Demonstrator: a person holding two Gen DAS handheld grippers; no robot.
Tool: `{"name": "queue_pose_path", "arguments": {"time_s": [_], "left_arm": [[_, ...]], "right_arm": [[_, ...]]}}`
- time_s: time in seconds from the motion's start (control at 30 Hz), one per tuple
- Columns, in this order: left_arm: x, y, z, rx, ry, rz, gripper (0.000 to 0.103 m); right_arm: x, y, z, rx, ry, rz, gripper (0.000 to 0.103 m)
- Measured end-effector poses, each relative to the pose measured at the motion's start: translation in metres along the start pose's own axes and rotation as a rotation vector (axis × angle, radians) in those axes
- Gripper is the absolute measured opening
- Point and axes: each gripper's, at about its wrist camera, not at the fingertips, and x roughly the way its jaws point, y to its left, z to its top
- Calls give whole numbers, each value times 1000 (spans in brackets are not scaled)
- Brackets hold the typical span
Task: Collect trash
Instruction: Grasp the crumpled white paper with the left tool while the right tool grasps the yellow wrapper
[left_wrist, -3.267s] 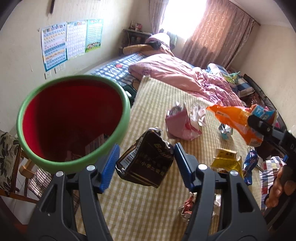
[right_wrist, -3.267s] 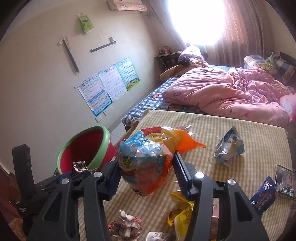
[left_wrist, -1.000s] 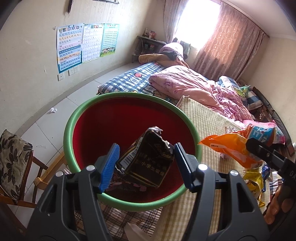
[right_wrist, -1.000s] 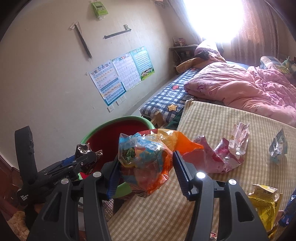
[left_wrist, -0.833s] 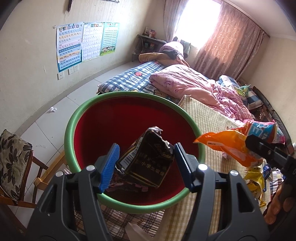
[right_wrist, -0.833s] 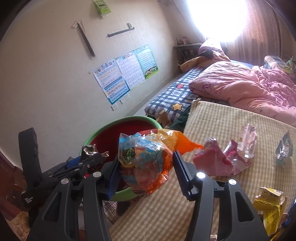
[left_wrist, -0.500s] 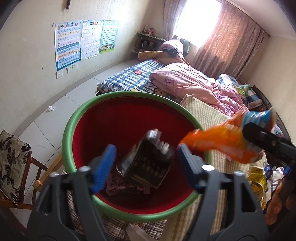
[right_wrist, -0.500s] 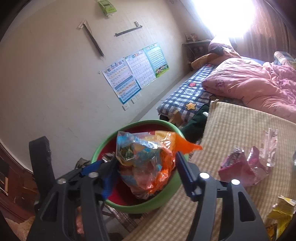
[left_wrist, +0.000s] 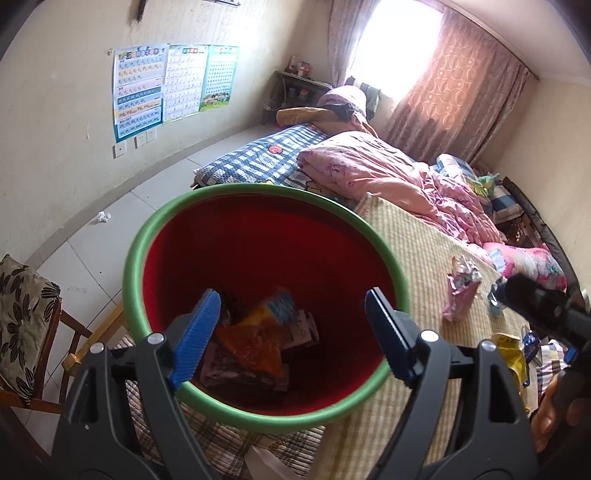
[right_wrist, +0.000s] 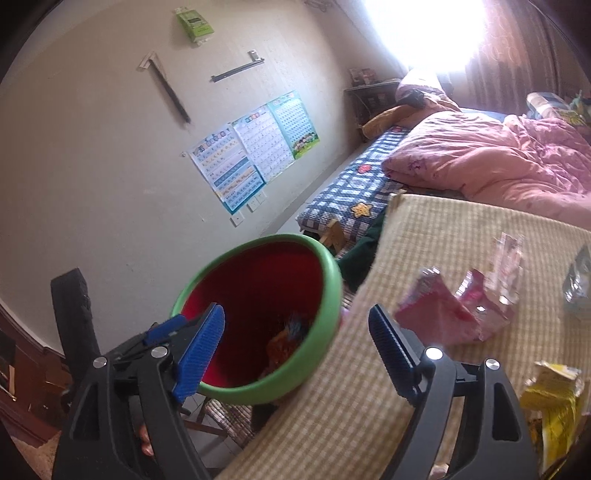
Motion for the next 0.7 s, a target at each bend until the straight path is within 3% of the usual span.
{"name": "queue_pose_path", "arguments": {"time_s": [0.2,0.37,0.5,0.7], "left_arm": [[-2,-35,-10,45,19,-46,78],[1,-68,-32,71,65,-100,78],[2,-95,-57,80,116,-136,78],[-3,-133,-91,108,169,-151,80]], "right_arm": [[-37,-42,-15,40,-27,-98,78],[-69,-90,-31,48,-34,-255,78],[-86,-141,-52,94,12,-354,78],[-91,-181,-76,122,69,-332,78]]}}
